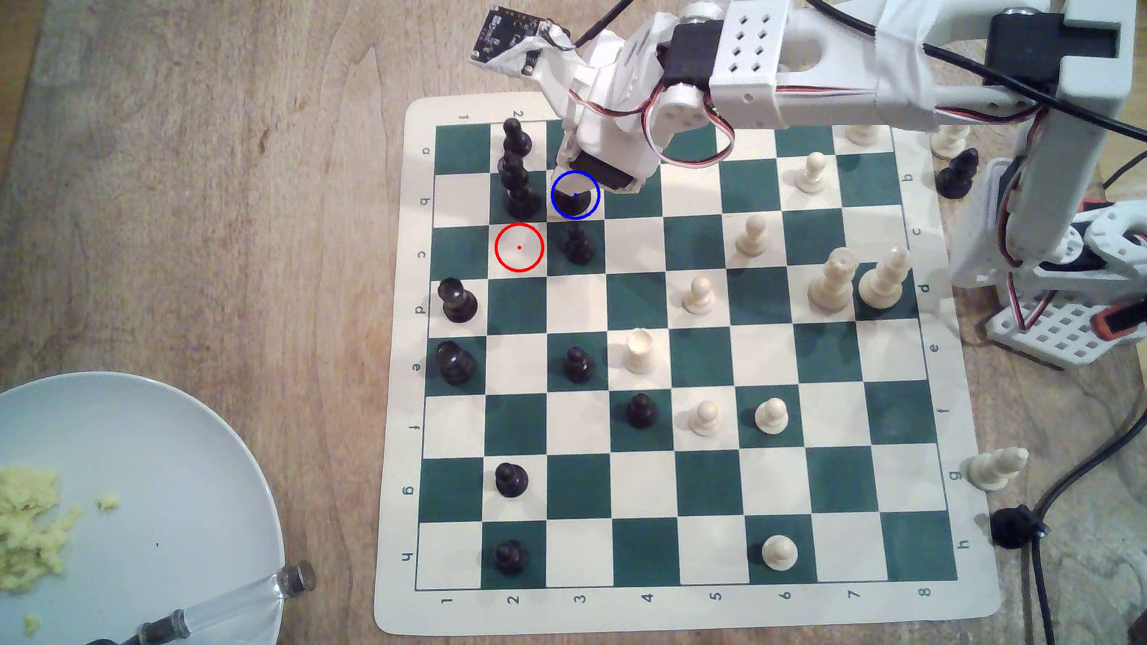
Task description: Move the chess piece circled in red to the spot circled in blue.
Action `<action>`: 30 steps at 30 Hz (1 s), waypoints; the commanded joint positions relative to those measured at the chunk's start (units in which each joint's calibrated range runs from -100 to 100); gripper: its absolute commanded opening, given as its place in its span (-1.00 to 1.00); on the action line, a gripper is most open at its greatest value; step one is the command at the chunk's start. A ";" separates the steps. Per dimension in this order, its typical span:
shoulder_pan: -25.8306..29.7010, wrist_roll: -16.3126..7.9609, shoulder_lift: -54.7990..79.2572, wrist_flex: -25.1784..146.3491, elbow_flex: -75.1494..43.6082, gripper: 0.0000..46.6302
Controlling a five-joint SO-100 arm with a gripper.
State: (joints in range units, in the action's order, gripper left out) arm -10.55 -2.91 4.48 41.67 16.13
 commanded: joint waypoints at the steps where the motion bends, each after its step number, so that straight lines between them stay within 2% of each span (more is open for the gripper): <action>1: -0.44 0.20 -0.32 -1.05 -0.72 -0.87; 18: -1.70 0.63 -1.09 -0.56 -0.36 -0.87; 26: -1.15 0.44 -1.34 -0.56 -0.36 -0.68; 28: -1.23 0.34 -1.68 -0.31 -0.36 -0.50; 30: -1.38 0.34 -1.85 -0.31 -0.36 -0.44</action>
State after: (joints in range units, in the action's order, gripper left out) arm -11.87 -2.42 5.57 41.43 16.13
